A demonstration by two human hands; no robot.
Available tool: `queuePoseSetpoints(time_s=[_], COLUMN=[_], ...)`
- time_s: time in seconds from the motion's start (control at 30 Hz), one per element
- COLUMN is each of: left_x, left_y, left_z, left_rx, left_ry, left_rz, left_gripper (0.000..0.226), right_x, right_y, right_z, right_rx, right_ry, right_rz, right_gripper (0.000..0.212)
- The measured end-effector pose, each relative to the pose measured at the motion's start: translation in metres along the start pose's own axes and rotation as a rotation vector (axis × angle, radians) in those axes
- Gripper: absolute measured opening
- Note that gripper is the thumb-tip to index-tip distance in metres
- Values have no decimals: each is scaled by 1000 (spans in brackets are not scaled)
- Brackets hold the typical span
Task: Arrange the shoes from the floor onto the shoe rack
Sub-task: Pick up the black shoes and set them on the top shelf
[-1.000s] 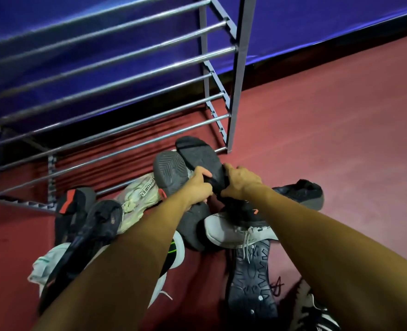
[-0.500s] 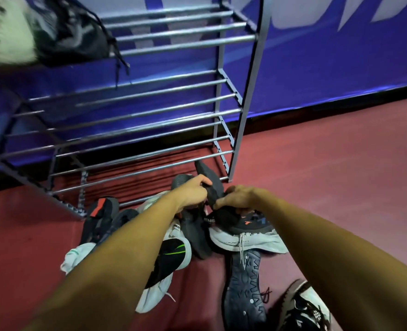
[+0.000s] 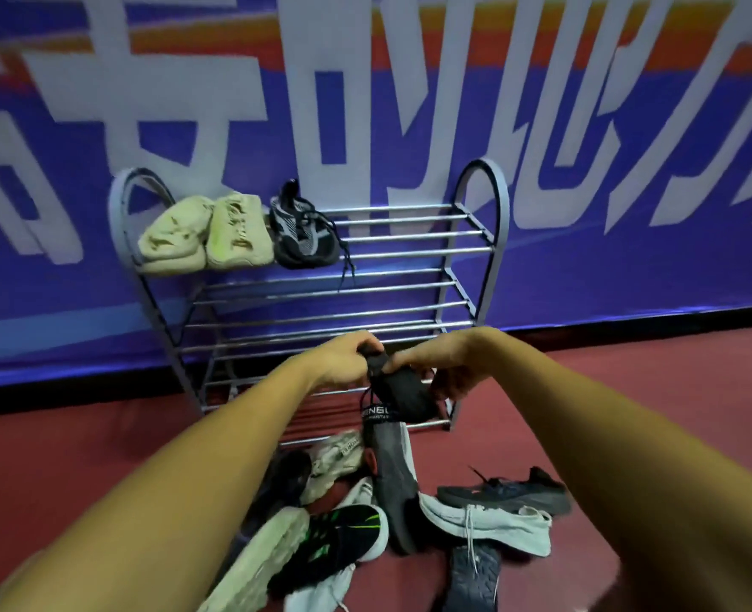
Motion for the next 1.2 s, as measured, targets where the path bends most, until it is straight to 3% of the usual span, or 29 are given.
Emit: queuePoseSetpoints(time_s=[0.2, 0.37, 0.53, 0.67, 0.77, 0.87, 1.0, 1.2], left_x=[20, 20, 14, 12, 12, 15, 21, 22], left_y=[48, 57, 59, 64, 68, 74, 81, 76], left_z=[16, 16, 24, 22, 15, 8, -5, -11], left_rx=[-41, -215, -209, -79, 38, 85, 79, 10], left_ry=[-35, -86, -39, -5, -3, 0, -35, -58], left_rz=[-212, -313, -355, -372, -425, -496, -515, -477], left_gripper=[57, 37, 28, 16, 15, 21, 28, 28], right_x=[16, 16, 28, 29, 28, 31, 35, 35], right_y=[15, 21, 30, 41, 45, 43, 31, 22], right_z=[39, 49, 40, 45, 49, 45, 32, 21], right_rx=[-159, -125, -276, -653, -782, -768, -567, -517], right_ry=[125, 129, 202, 324, 359, 322, 313, 251], right_rz=[36, -1, -44, -105, -167, -56, 112, 123], right_gripper=[70, 87, 78, 53, 44, 57, 73, 74])
Point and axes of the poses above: each hand's wrist, its own x-axis away from the middle knuckle, its own y-axis out of the back of the hand, z = x × y, the point moved 5 cm from there along -x, towards the middle knuckle, and after that the axes turned 12 degrees about -z, right-handed, at the moved point
